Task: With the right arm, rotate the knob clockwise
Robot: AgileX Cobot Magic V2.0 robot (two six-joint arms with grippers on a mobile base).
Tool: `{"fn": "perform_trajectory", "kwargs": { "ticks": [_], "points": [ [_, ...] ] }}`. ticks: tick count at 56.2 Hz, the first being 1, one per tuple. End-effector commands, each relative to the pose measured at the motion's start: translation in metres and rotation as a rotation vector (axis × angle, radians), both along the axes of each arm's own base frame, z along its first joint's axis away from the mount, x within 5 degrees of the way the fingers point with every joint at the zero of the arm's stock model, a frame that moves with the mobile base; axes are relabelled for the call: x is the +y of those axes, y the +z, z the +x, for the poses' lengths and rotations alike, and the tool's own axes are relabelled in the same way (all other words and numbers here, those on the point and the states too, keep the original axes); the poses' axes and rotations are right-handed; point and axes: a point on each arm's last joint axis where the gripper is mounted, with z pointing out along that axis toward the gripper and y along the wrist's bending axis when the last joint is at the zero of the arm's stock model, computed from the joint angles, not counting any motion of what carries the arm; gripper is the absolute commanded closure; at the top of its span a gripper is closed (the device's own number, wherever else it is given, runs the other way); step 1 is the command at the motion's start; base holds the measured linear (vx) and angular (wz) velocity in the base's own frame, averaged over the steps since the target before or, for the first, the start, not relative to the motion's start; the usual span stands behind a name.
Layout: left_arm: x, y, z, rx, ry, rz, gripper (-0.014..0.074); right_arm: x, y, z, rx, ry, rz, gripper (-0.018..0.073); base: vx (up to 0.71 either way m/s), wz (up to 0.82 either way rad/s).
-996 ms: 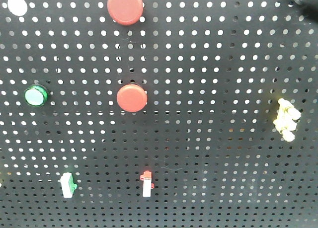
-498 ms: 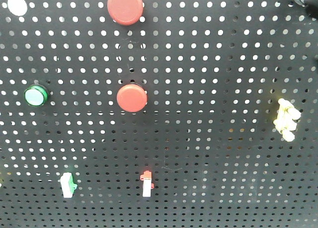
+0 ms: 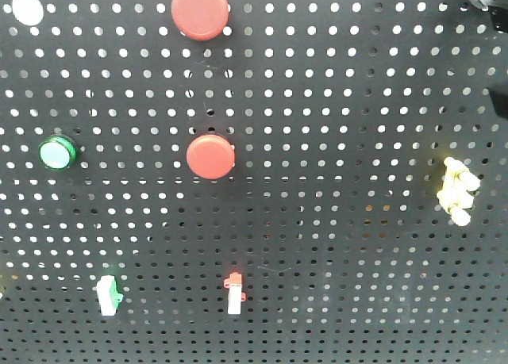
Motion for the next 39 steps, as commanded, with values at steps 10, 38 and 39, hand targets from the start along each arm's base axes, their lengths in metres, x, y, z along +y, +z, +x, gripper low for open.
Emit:
{"fn": "perform_trajectory", "kwargs": {
  "ticks": [10,38,39],
  "points": [
    [0.000,-0.002,0.000,-0.067,0.003,-0.014,0.0603,0.007,0.020,-0.007,-0.044,0.131,0.416,0.0567,0.00,0.00],
    [0.000,-0.002,0.000,-0.067,0.003,-0.014,0.0603,0.011,0.028,-0.011,0.094,0.262,1.076,0.0567,0.00,0.00],
    [0.000,-0.002,0.000,-0.067,0.003,-0.014,0.0603,0.011,0.029,-0.011,0.099,0.271,1.105,0.0567,0.00,0.00]
  ]
}}
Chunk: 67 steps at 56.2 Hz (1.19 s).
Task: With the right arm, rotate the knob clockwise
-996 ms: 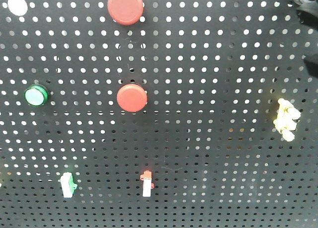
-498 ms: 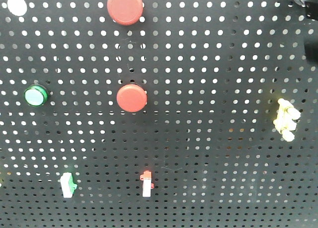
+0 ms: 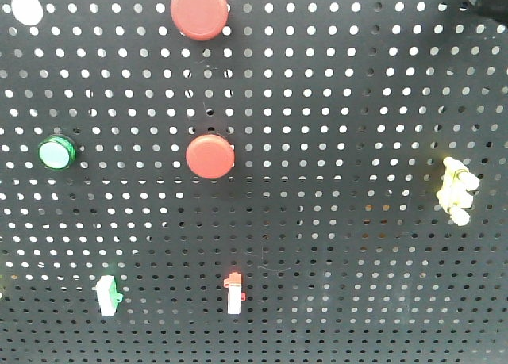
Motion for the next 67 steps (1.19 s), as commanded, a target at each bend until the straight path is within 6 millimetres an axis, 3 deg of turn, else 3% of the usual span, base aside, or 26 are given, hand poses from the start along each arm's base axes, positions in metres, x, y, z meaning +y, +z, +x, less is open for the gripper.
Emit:
{"fn": "perform_trajectory", "kwargs": {
  "ticks": [1,10,43,53,67],
  "points": [
    [0.000,-0.002,0.000,-0.067,0.003,-0.014,0.0603,0.005,0.029,-0.010,-0.182,0.120,0.225,0.0567,0.00,0.00],
    [0.000,-0.002,0.000,-0.067,0.003,-0.014,0.0603,0.006,0.031,-0.011,-0.155,0.148,0.361,0.0567,0.00,0.00],
    [0.000,-0.002,0.000,-0.067,0.003,-0.014,0.0603,0.008,0.039,-0.015,-0.233,0.202,0.403,0.0502,0.00,0.00],
    [0.000,-0.002,0.000,-0.067,0.003,-0.014,0.0603,0.008,0.039,-0.015,-0.234,0.202,0.403,0.0412,0.00,0.00],
    [0.000,-0.002,0.000,-0.067,0.003,-0.014,0.0603,0.008,0.039,-0.015,-0.239,0.206,0.404,0.0181,0.00,0.00]
  ]
}}
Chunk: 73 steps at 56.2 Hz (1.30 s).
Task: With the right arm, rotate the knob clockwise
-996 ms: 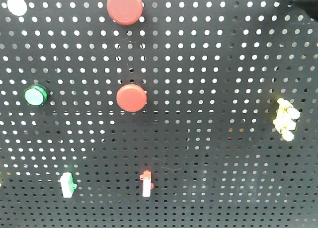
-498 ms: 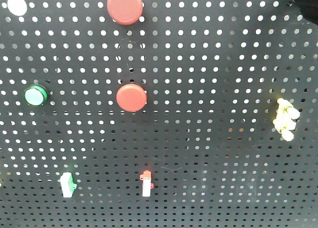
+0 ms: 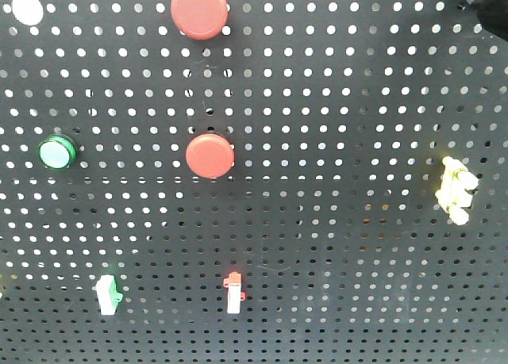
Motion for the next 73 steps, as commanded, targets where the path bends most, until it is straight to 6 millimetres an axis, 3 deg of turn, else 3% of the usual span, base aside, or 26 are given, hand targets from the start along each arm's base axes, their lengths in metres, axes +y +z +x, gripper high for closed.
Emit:
{"fn": "perform_trajectory", "kwargs": {
  "ticks": [1,11,35,43,51,56,65,73],
  "points": [
    [0.000,-0.002,0.000,-0.067,0.003,-0.014,0.0603,0.002,0.037,-0.017,-0.310,0.097,0.061,0.0161,0.00,0.00],
    [0.000,-0.002,0.000,-0.067,0.003,-0.014,0.0603,-0.004,0.037,-0.024,-0.289,0.077,0.053,0.0071,0.00,0.00],
    [0.000,-0.002,0.000,-0.067,0.003,-0.014,0.0603,-0.053,0.034,-0.083,-0.188,-0.052,-0.106,0.0089,0.00,0.00],
    [0.000,-0.002,0.000,-0.067,0.003,-0.014,0.0603,-0.066,0.028,-0.102,-0.152,-0.071,-0.233,0.0189,0.00,0.00],
    [0.000,-0.002,0.000,-0.067,0.003,-0.014,0.0603,-0.076,0.018,-0.115,-0.104,-0.081,-0.407,0.0411,0.00,0.00],
    [0.000,-0.002,0.000,-0.067,0.003,-0.014,0.0603,-0.078,0.005,-0.117,-0.098,-0.081,-0.570,0.0574,0.00,0.00],
    [0.000,-0.002,0.000,-0.067,0.003,-0.014,0.0603,-0.075,-0.036,-0.116,-0.122,-0.039,-0.782,0.0569,0.00,0.00],
    [0.000,-0.002,0.000,-0.067,0.003,-0.014,0.0603,-0.068,-0.084,-0.117,-0.240,-0.005,-0.821,0.0567,0.00,0.00]
  ]
}}
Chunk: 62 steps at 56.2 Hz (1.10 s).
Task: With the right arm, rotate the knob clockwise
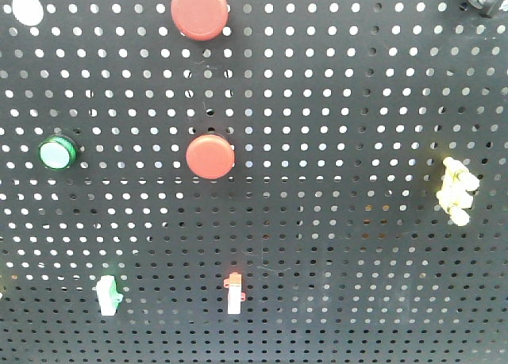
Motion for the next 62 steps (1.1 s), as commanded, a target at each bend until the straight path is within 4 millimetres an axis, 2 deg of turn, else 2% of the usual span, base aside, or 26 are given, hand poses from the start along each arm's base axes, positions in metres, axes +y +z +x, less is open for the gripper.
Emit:
{"fn": "perform_trajectory", "kwargs": {
  "ticks": [1,8,15,21,49,58,62],
  "points": [
    [0.000,-0.002,0.000,-0.067,0.003,-0.014,0.0603,0.006,-0.012,0.001,-0.184,0.062,-0.008,0.0567,0.00,0.00],
    [0.000,-0.002,0.000,-0.067,0.003,-0.014,0.0603,0.019,-0.046,0.011,-0.343,0.117,-0.100,0.0567,0.00,0.00],
    [0.000,-0.002,0.000,-0.067,0.003,-0.014,0.0603,0.035,-0.065,0.017,-0.487,0.210,-0.166,0.0567,0.00,0.00],
    [0.000,-0.002,0.000,-0.067,0.003,-0.014,0.0603,0.042,-0.081,0.019,-0.532,0.270,-0.186,0.0567,0.00,0.00],
    [0.000,-0.002,0.000,-0.067,0.003,-0.014,0.0603,0.050,-0.151,0.027,-0.364,0.331,-0.244,0.0567,0.00,0.00],
    [0.000,-0.002,0.000,-0.067,0.003,-0.014,0.0603,0.050,-0.164,0.029,-0.317,0.331,-0.260,0.0567,0.00,0.00],
    [0.000,-0.002,0.000,-0.067,0.003,-0.014,0.0603,0.050,-0.169,0.029,-0.285,0.326,-0.212,0.0567,0.00,0.00]
  ]
}}
